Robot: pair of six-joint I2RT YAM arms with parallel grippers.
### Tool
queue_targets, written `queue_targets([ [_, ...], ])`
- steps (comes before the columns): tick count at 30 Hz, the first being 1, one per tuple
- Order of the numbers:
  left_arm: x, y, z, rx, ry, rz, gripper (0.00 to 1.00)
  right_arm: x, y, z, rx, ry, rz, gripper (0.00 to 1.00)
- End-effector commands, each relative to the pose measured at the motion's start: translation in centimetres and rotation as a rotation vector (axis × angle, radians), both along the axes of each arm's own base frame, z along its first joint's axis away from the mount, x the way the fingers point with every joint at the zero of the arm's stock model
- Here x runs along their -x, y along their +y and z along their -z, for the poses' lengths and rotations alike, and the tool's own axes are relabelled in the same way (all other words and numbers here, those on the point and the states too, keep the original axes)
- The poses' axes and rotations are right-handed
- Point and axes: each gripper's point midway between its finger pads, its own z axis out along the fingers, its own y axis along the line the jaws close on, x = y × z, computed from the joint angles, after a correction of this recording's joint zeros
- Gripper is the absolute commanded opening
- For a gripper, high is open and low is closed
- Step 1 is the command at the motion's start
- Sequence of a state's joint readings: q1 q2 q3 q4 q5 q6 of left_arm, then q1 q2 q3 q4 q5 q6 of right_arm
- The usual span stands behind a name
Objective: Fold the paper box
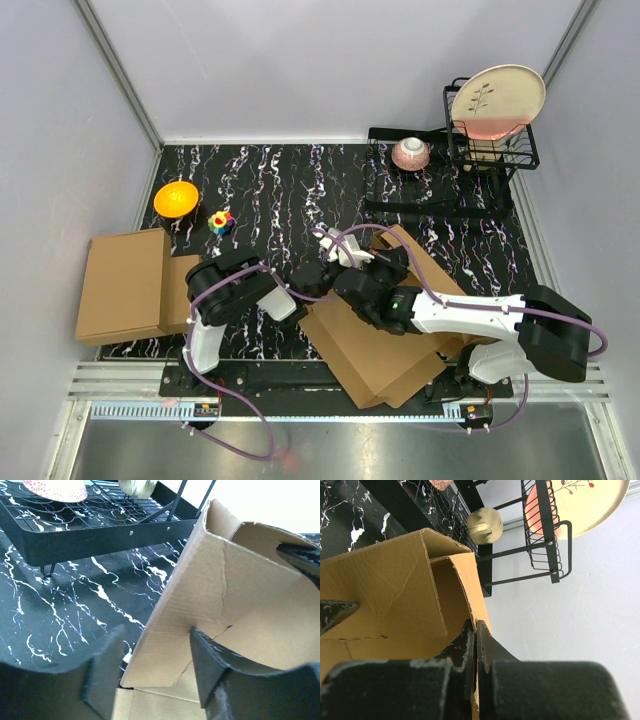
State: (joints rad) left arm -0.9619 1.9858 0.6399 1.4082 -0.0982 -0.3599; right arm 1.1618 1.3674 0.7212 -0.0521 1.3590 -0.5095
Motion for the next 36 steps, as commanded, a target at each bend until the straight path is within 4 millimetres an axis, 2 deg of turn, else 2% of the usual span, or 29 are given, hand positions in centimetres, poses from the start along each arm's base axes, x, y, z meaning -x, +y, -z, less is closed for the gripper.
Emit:
queue_targets([
  [1,1.2,-2.8,-9.0,0.208,-0.283,0.094,0.51,0.9,6.7,3.7,-0.086,0.172,-0.294,0.00],
  [2,1.3,-2.8,-8.9,0.205,-0.282,0.096,0.46,0.9,6.8,3.6,-0.088,0.171,-0.294,0.00],
  [4,1.4,-2.7,-8.9,0.201,-0.285,0.096,0.43,0.9,6.8,3.7,-0.084,0.174,-0.296,0.00],
  [6,1.2,-2.5,-8.7,0.193,-0.288,0.089,0.30,0.9,6.8,3.7,-0.087,0.172,-0.296,0.00],
  [8,0.9,-2.3,-8.7,0.195,-0.284,0.083,0.28,0.9,6.9,3.7,-0.085,0.172,-0.296,0.00],
  [9,0.9,-2.2,-8.8,0.200,-0.280,0.083,0.45,0.9,6.8,3.6,-0.087,0.170,-0.294,0.00],
  [11,0.8,-2.2,-8.9,0.203,-0.281,0.083,0.63,0.9,6.8,3.6,-0.087,0.169,-0.294,0.00],
  [12,0.8,-2.1,-9.1,0.203,-0.286,0.079,0.76,0.9,6.9,3.6,-0.086,0.171,-0.295,0.00],
  [16,0.6,-1.7,-9.2,0.186,-0.307,0.065,0.86,0.9,6.9,3.4,-0.092,0.170,-0.298,0.00],
  [18,0.3,-1.4,-9.1,0.175,-0.315,0.058,0.89,0.9,7.1,3.5,-0.101,0.177,-0.308,0.00],
  [24,0.8,-2.5,-9.2,0.143,-0.390,0.132,0.91,1.3,7.9,3.6,-0.165,0.215,-0.346,0.00],
  [31,0.7,-2.7,-9.5,0.108,-0.480,0.194,0.89,2.2,8.4,2.8,-0.273,0.265,-0.395,0.00],
  [36,0.4,-2.3,-10.0,0.112,-0.496,0.217,0.88,2.6,8.3,2.8,-0.290,0.289,-0.413,0.00],
])
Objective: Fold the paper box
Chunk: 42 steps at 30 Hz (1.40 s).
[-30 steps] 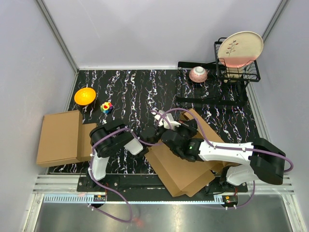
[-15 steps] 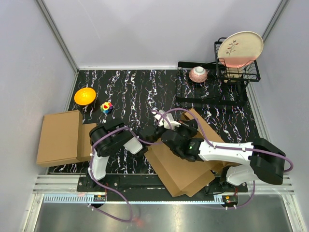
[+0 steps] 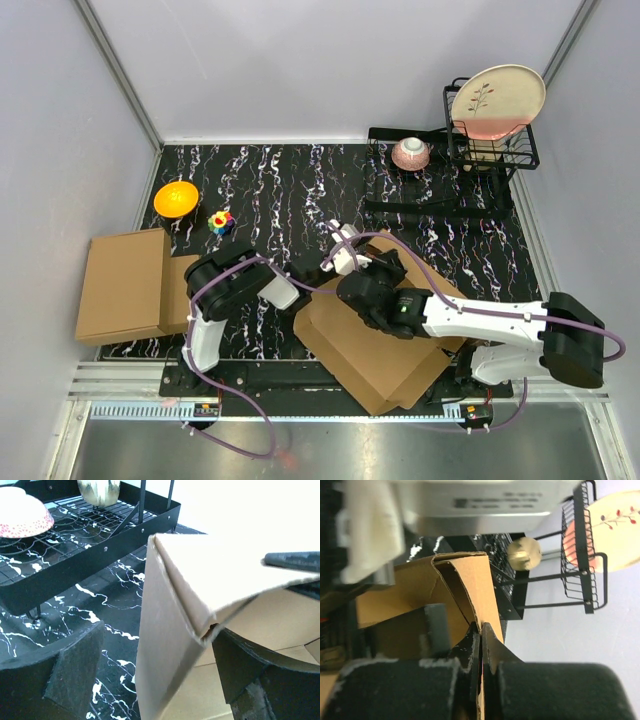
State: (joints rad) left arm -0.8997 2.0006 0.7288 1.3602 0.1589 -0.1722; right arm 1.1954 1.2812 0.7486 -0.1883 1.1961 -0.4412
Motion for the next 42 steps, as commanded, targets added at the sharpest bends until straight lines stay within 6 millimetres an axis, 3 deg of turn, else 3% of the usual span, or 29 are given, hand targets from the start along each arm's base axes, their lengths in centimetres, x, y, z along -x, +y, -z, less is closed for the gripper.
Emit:
queue_targets([
  [1,1.1,-0.6,-8.9,0.225,-0.300,0.080,0.88,1.9,6.5,2.6,-0.208,0.201,-0.271,0.00],
  [10,0.6,-0.4,-7.6,0.204,-0.281,0.066,0.82,1.9,6.2,3.1,-0.177,0.206,-0.256,0.00],
  [22,0.4,3.2,-5.9,0.185,-0.166,-0.086,0.84,1.4,6.4,3.3,-0.158,0.180,-0.230,0.00],
  [26,-0.1,3.8,-5.7,0.180,-0.162,-0.127,0.75,1.3,6.4,3.2,-0.167,0.175,-0.230,0.00],
  [29,-0.4,3.6,-5.7,0.188,-0.153,-0.131,0.70,1.3,6.3,3.3,-0.164,0.177,-0.229,0.00],
  [38,-0.3,1.4,-6.0,0.210,-0.163,-0.079,0.73,1.3,6.7,3.6,-0.169,0.185,-0.235,0.00],
  [40,-0.4,1.2,-6.1,0.214,-0.165,-0.074,0.70,1.3,6.7,3.7,-0.166,0.186,-0.235,0.00],
  [42,-0.3,1.1,-6.1,0.216,-0.163,-0.066,0.60,1.3,6.7,3.9,-0.161,0.188,-0.233,0.00],
])
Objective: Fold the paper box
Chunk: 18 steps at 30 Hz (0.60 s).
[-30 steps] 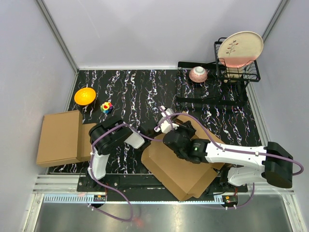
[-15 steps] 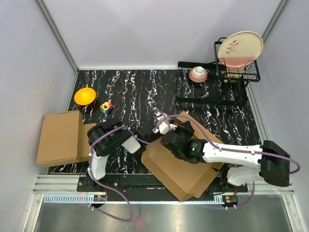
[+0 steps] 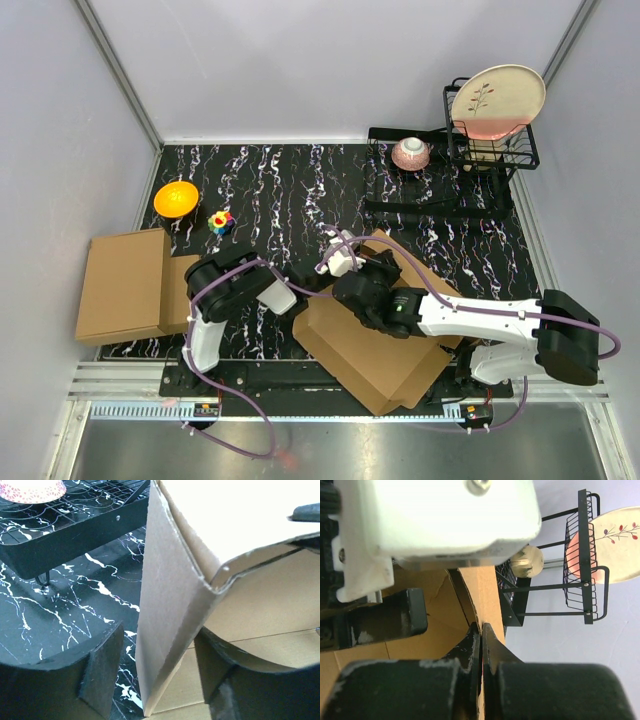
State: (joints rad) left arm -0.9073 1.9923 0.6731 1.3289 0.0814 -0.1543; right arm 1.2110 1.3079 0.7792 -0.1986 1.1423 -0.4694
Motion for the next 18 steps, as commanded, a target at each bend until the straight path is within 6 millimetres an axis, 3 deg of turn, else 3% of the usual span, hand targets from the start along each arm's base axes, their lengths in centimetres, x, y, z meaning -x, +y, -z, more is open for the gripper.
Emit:
queue_targets([
  [1,-0.2,-0.7,-8.4,0.274,-0.210,0.012,0.54,1.2,5.0,3.6,-0.177,0.158,-0.164,0.00],
  [2,-0.1,-0.7,-8.4,0.275,-0.213,0.016,0.43,1.2,5.0,3.7,-0.173,0.158,-0.163,0.00],
  [5,0.3,-0.8,-7.9,0.257,-0.214,0.025,0.26,1.2,5.0,3.7,-0.170,0.155,-0.160,0.00],
  [6,0.3,-0.7,-7.8,0.254,-0.213,0.023,0.15,1.2,4.9,3.6,-0.168,0.154,-0.157,0.00],
  [9,0.5,-0.6,-7.4,0.245,-0.208,0.024,0.03,1.0,4.6,3.2,-0.162,0.136,-0.142,0.00],
  [11,0.4,-0.4,-7.5,0.245,-0.209,0.018,0.01,0.8,4.5,2.6,-0.165,0.117,-0.129,0.04],
  [14,0.4,-0.2,-7.7,0.248,-0.210,0.004,0.00,0.7,4.4,1.6,-0.178,0.097,-0.117,0.18],
  [15,0.4,-0.1,-7.8,0.247,-0.211,0.004,0.00,0.7,4.4,1.4,-0.184,0.092,-0.113,0.29],
  [18,0.4,0.2,-8.0,0.249,-0.211,-0.008,0.00,0.5,4.4,-0.3,-0.222,0.065,-0.101,0.46],
])
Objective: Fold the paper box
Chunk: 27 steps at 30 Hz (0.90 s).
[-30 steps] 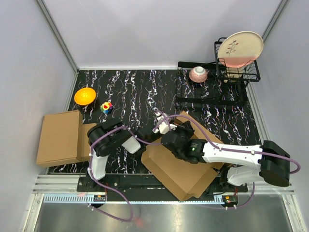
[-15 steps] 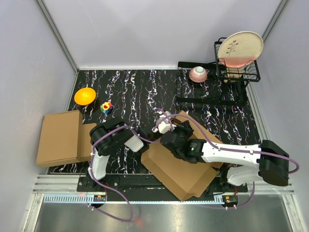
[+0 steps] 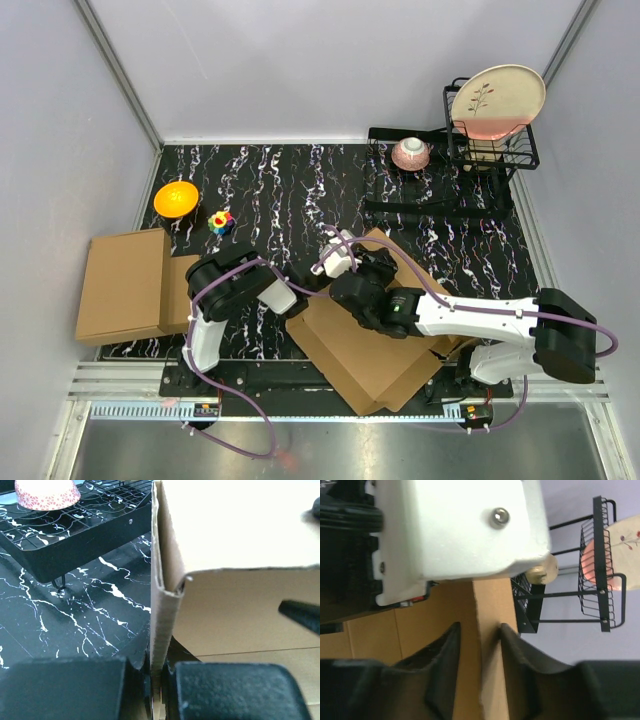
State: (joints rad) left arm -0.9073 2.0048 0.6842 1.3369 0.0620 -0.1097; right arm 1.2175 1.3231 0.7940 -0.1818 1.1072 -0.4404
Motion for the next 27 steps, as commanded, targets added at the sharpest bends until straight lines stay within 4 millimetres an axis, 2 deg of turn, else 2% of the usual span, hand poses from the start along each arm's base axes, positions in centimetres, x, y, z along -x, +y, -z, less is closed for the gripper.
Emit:
queue_targets([
  [1,0.9,0.3,-8.0,0.264,-0.174,0.009,0.00,0.5,3.1,-1.0,-0.180,0.044,-0.075,0.49],
  [4,0.9,0.6,-7.9,0.261,-0.174,-0.011,0.00,0.7,3.0,-2.8,-0.223,0.017,-0.073,0.58],
  [7,0.9,0.8,-7.8,0.253,-0.178,-0.025,0.00,1.3,2.7,-5.1,-0.278,-0.013,-0.087,0.63],
  [12,0.7,1.3,-7.8,0.252,-0.174,-0.064,0.00,2.2,2.8,-7.6,-0.370,-0.027,-0.144,0.67],
  [19,0.2,2.0,-7.9,0.245,-0.181,-0.122,0.00,3.3,1.9,-12.8,-0.614,-0.057,-0.203,0.77],
  [23,-0.2,2.6,-7.9,0.245,-0.178,-0.162,0.00,3.4,1.0,-14.2,-0.674,-0.079,-0.191,0.78],
  [27,-0.8,3.4,-7.9,0.239,-0.176,-0.216,0.00,3.5,0.6,-14.0,-0.689,-0.081,-0.185,0.79],
])
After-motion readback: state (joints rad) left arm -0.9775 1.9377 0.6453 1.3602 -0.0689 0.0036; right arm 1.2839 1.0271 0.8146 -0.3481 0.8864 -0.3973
